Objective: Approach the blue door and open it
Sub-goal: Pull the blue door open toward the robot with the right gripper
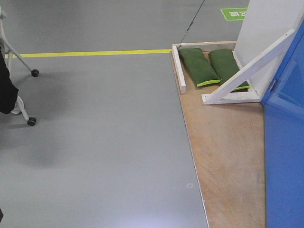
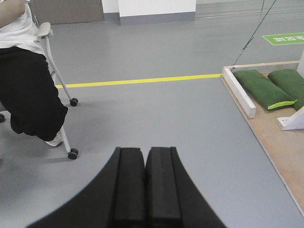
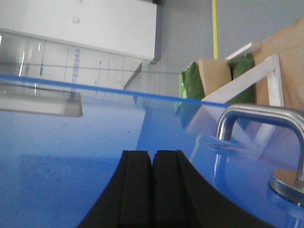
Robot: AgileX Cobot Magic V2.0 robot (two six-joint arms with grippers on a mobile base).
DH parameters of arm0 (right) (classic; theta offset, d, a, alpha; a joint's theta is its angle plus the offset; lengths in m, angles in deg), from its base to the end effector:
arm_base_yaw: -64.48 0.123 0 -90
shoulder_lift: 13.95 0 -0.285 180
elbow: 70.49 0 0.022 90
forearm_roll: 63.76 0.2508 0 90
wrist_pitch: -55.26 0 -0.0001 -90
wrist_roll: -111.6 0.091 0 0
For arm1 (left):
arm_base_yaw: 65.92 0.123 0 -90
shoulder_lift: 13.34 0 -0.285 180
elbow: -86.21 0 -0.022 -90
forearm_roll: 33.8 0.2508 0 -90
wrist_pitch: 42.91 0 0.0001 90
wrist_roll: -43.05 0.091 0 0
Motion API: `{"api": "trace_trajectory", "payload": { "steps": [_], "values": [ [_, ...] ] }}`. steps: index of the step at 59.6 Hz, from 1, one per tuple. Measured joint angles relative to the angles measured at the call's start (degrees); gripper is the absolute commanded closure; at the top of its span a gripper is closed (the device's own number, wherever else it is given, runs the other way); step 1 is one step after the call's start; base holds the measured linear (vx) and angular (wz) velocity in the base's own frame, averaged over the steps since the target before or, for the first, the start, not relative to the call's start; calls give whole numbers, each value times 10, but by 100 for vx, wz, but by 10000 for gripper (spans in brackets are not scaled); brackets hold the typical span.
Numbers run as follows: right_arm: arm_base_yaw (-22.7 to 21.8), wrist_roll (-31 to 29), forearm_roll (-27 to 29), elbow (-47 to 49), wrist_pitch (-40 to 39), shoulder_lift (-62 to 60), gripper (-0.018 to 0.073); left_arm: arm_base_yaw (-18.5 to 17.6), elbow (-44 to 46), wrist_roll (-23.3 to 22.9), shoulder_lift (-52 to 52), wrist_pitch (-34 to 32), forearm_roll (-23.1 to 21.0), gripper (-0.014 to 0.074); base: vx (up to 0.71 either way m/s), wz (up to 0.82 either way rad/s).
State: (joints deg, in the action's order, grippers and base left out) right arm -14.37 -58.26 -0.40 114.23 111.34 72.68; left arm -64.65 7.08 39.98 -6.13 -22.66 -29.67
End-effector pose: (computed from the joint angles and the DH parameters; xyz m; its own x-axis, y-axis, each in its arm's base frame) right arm 0.1211 -0.2650 0.4382 0.4052 0.8914 -0.2030 0.3497 0.0540 0.9353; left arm 0.0533 0.0035 0.1707 -0.2853 0.0077 -0.9584 -0.0420 0.9989 0.0206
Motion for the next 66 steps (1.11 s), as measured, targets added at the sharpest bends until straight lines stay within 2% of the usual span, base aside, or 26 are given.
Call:
{"api": "trace_trajectory", "payload": {
  "steps": [13,24,29,44,56,66],
  "values": [
    [14,-22,28,1,91,13,564,0,0,0,0,0,0,526,0,-1],
    [41,-19,79,18,102,9,564,0,0,0,0,0,0,526,0,0],
    [58,-19,81,23,103,8,564,0,0,0,0,0,0,526,0,0],
    [165,-19,110,31,51,0,564,0,0,0,0,0,0,526,0,0],
    [244,-19,105,30,61,-4,564,0,0,0,0,0,0,526,0,0],
    [313,-19,134,30,77,-6,564,0,0,0,0,0,0,526,0,0]
  ]
}}
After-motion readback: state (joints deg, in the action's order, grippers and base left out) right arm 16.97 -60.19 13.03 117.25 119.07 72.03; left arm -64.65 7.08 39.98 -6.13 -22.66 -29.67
